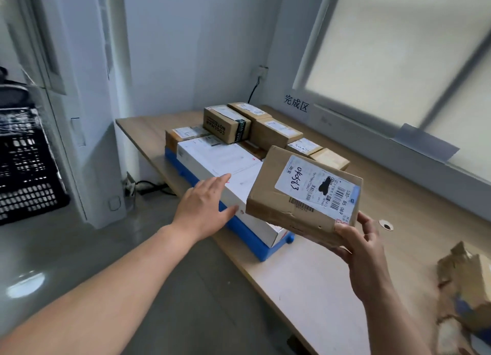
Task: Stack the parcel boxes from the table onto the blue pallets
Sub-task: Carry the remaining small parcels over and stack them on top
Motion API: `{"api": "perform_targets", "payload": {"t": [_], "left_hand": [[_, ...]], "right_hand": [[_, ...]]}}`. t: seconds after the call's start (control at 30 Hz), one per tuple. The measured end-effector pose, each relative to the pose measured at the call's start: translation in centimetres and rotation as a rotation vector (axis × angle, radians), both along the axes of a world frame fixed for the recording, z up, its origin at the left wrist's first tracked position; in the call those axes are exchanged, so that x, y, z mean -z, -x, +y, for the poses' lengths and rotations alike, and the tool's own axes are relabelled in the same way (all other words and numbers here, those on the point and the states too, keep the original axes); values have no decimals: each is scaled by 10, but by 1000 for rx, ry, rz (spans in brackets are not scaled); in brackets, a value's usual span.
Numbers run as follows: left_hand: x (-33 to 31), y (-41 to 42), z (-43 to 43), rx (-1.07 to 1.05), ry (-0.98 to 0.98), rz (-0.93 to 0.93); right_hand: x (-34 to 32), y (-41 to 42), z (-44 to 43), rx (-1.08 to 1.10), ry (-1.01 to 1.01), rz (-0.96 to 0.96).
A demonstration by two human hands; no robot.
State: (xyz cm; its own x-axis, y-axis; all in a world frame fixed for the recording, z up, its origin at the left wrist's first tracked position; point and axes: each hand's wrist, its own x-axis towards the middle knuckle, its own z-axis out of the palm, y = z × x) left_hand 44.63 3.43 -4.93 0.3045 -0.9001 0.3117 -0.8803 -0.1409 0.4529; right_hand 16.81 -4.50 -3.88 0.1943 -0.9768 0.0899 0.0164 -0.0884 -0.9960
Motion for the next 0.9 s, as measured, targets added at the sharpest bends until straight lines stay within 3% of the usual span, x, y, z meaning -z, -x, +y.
{"api": "perform_targets", "payload": {"t": [0.9], "left_hand": [[7, -164, -192, 113, -89, -85]], "right_hand": [[39, -174, -188, 134, -206, -107]]}}
